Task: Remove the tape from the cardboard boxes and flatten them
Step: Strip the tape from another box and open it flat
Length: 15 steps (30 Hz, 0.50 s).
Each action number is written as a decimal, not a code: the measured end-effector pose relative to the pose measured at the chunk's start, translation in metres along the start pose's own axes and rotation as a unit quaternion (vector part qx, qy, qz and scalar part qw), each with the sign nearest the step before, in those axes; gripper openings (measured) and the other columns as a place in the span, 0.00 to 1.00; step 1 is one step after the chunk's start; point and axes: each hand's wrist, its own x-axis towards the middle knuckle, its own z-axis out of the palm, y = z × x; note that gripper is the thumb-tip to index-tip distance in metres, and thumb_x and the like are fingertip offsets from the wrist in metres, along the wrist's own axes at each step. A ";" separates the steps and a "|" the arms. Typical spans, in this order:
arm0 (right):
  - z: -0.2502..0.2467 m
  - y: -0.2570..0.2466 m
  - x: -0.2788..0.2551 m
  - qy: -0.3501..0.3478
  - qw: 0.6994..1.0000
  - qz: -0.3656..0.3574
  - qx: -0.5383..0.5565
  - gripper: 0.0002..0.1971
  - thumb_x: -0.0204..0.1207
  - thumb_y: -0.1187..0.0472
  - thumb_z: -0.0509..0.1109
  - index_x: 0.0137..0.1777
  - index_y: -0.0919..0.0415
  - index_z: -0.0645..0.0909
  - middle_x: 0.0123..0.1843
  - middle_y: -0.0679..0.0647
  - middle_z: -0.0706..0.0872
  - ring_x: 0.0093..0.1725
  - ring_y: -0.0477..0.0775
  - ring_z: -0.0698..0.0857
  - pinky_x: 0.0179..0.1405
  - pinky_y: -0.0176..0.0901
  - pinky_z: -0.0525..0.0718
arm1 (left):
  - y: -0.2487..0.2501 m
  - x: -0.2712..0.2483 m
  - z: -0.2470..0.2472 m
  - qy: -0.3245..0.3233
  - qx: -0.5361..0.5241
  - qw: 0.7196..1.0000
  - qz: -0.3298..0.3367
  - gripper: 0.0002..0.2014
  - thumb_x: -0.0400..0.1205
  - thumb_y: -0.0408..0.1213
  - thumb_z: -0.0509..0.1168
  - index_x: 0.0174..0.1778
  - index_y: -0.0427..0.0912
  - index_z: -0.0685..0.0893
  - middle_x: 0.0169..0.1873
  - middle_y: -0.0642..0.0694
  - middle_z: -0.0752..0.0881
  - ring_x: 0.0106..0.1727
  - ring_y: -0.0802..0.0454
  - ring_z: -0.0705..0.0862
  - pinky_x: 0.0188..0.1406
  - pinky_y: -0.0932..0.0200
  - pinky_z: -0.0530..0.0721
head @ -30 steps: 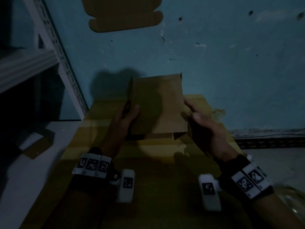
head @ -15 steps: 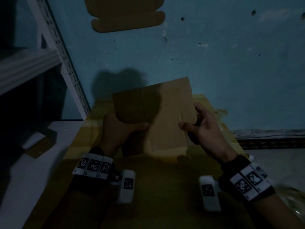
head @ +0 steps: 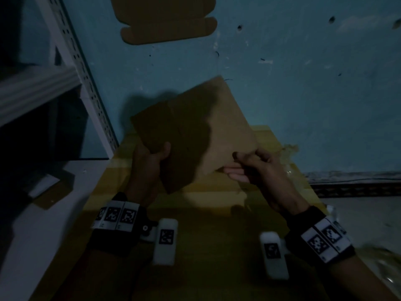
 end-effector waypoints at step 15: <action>-0.013 0.003 0.006 0.081 0.988 -0.107 -0.072 0.22 0.81 0.69 0.73 0.74 0.63 0.78 0.32 0.54 0.87 0.32 0.49 0.86 0.41 0.40 0.88 | 0.010 0.005 -0.014 -0.036 0.099 0.994 -0.027 0.20 0.73 0.44 0.75 0.59 0.42 0.88 0.51 0.48 0.93 0.50 0.52 0.92 0.40 0.60 0.89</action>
